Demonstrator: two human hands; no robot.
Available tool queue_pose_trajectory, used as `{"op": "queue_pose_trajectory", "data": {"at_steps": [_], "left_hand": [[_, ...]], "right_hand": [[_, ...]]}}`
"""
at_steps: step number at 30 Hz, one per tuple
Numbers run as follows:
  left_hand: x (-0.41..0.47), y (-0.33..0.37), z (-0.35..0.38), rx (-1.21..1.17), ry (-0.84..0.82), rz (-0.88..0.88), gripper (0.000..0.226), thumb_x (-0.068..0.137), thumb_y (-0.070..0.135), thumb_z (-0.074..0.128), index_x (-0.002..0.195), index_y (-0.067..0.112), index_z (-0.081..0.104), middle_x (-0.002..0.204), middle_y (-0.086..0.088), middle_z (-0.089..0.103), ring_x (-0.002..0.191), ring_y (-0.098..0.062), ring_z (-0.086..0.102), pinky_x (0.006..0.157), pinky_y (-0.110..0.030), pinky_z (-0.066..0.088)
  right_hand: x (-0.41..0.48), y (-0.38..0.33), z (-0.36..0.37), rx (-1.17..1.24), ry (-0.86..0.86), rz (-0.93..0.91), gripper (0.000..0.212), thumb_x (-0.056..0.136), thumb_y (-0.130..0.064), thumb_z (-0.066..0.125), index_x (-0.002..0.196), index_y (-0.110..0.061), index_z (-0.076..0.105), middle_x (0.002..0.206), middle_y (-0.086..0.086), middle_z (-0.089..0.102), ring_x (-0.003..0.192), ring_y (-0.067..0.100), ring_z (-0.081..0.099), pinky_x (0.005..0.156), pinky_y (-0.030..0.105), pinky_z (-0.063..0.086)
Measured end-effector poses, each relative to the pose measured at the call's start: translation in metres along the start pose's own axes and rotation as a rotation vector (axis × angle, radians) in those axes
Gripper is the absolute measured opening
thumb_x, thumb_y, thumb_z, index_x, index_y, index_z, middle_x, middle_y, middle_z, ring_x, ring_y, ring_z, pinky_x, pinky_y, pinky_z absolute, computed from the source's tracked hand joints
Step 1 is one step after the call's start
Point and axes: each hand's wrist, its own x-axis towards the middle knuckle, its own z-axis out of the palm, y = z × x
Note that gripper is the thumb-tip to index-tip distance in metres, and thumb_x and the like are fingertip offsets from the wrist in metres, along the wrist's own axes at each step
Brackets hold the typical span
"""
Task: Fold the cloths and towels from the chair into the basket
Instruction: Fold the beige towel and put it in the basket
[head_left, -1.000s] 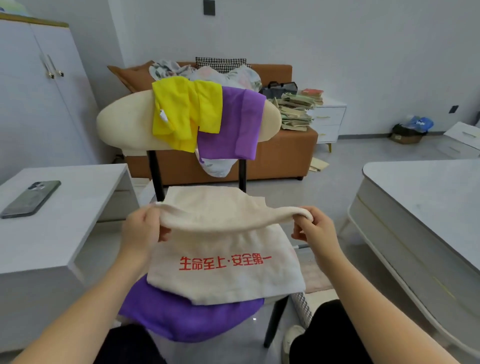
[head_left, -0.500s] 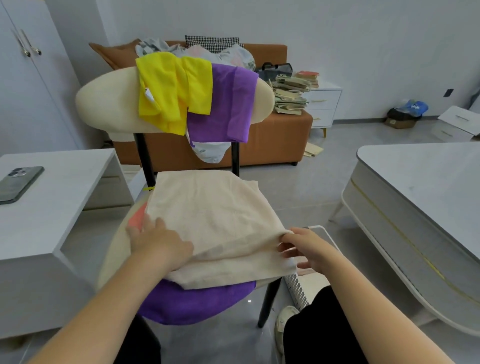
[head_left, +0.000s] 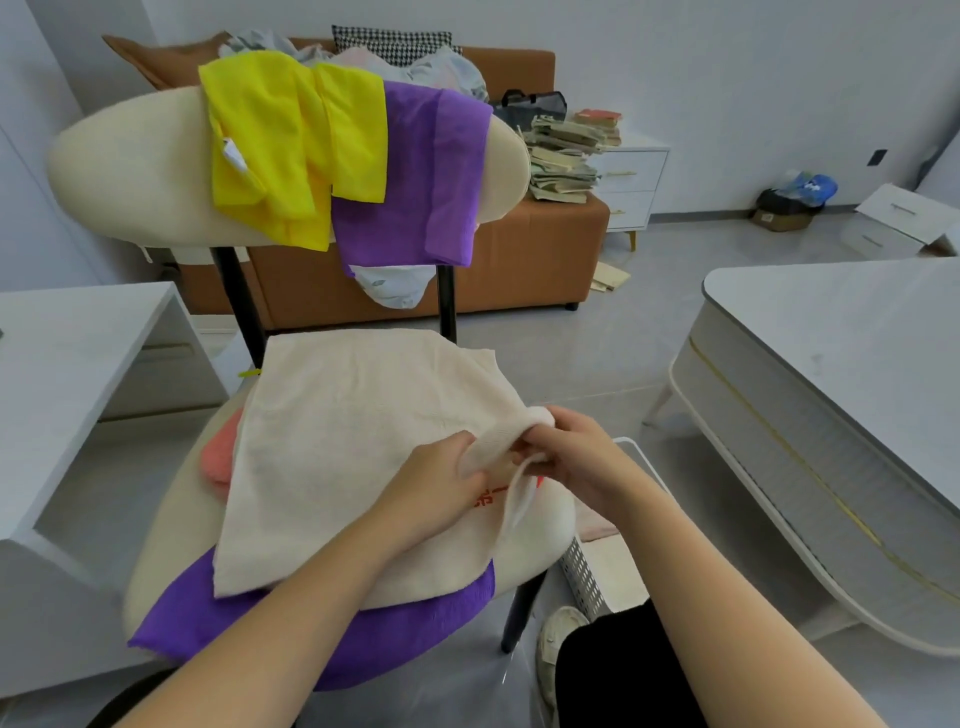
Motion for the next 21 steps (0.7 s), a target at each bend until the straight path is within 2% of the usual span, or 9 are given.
{"op": "queue_pose_trajectory", "data": {"at_steps": [2, 4, 6, 9, 10, 14, 16, 18, 21], "left_hand": [[0.013, -0.006, -0.004, -0.092, 0.056, -0.062, 0.016, 0.083, 0.008, 0.050, 0.088, 0.018, 0.061, 0.084, 0.004, 0.063, 0.084, -0.017, 0.059, 0.061, -0.011, 0.040], [0.021, -0.014, -0.007, -0.195, 0.074, -0.141, 0.025, 0.083, 0.005, 0.045, 0.096, 0.015, 0.065, 0.092, 0.002, 0.067, 0.088, -0.017, 0.061, 0.074, -0.024, 0.047], [0.025, -0.024, -0.006, -0.303, 0.093, -0.200, 0.029, 0.086, 0.006, 0.044, 0.100, 0.018, 0.066, 0.096, 0.002, 0.068, 0.093, -0.016, 0.062, 0.081, -0.032, 0.049], [0.027, -0.037, -0.003, -0.406, 0.157, -0.187, 0.026, 0.094, 0.012, 0.044, 0.094, 0.029, 0.064, 0.093, 0.009, 0.068, 0.093, -0.013, 0.063, 0.077, -0.026, 0.047], [0.029, -0.039, -0.002, -0.422, 0.176, -0.173, 0.027, 0.095, 0.013, 0.044, 0.093, 0.033, 0.063, 0.092, 0.013, 0.068, 0.093, -0.011, 0.063, 0.075, -0.022, 0.046], [0.029, -0.037, 0.003, -0.444, 0.219, -0.142, 0.046, 0.090, 0.002, 0.042, 0.091, 0.042, 0.064, 0.085, 0.028, 0.068, 0.085, 0.011, 0.061, 0.070, -0.007, 0.043], [0.032, -0.036, 0.004, -0.443, 0.245, -0.143, 0.052, 0.085, -0.005, 0.040, 0.095, 0.039, 0.065, 0.090, 0.023, 0.069, 0.090, 0.007, 0.061, 0.079, -0.015, 0.047], [0.035, -0.036, 0.005, -0.453, 0.257, -0.133, 0.042, 0.084, 0.002, 0.043, 0.094, 0.037, 0.063, 0.093, 0.016, 0.068, 0.093, -0.003, 0.062, 0.082, -0.025, 0.049], [0.040, -0.037, 0.007, -0.480, 0.258, -0.110, 0.020, 0.092, 0.017, 0.049, 0.094, 0.033, 0.062, 0.092, 0.010, 0.068, 0.089, -0.009, 0.062, 0.080, -0.030, 0.049]], "right_hand": [[0.013, -0.003, 0.008, -0.004, -0.040, -0.011, 0.013, 0.088, -0.001, 0.053, 0.095, -0.006, 0.063, 0.081, 0.006, 0.067, 0.078, 0.013, 0.066, 0.073, 0.028, 0.053], [0.026, -0.003, 0.014, -0.042, -0.093, -0.001, 0.019, 0.088, -0.002, 0.056, 0.106, -0.007, 0.061, 0.091, 0.009, 0.067, 0.087, 0.016, 0.065, 0.080, 0.031, 0.054], [0.036, -0.002, 0.016, -0.085, -0.137, 0.040, 0.034, 0.087, 0.001, 0.057, 0.117, -0.014, 0.054, 0.102, 0.013, 0.067, 0.094, 0.020, 0.064, 0.087, 0.034, 0.055], [0.044, -0.001, 0.013, -0.241, -0.136, 0.057, 0.059, 0.084, 0.007, 0.057, 0.128, -0.028, 0.040, 0.107, 0.011, 0.065, 0.095, 0.020, 0.064, 0.084, 0.028, 0.056], [0.044, 0.000, 0.012, -0.302, -0.108, 0.038, 0.061, 0.083, 0.006, 0.058, 0.129, -0.029, 0.040, 0.105, 0.008, 0.065, 0.092, 0.018, 0.064, 0.081, 0.025, 0.056], [0.045, 0.004, 0.012, -0.606, 0.003, -0.052, 0.024, 0.085, -0.015, 0.063, 0.106, -0.024, 0.057, 0.090, -0.003, 0.065, 0.075, 0.010, 0.059, 0.069, 0.021, 0.050], [0.045, 0.004, 0.009, -0.735, -0.015, -0.065, 0.012, 0.084, -0.021, 0.064, 0.096, -0.023, 0.062, 0.086, -0.006, 0.066, 0.076, 0.008, 0.059, 0.065, 0.019, 0.048], [0.045, 0.000, 0.008, -0.798, -0.032, -0.091, 0.003, 0.085, -0.025, 0.065, 0.084, -0.023, 0.065, 0.079, -0.007, 0.064, 0.073, 0.007, 0.057, 0.061, 0.017, 0.046], [0.044, -0.005, 0.008, -0.772, -0.048, -0.134, 0.013, 0.087, -0.026, 0.064, 0.074, -0.022, 0.063, 0.070, -0.004, 0.057, 0.062, 0.006, 0.049, 0.050, 0.014, 0.042]]}}
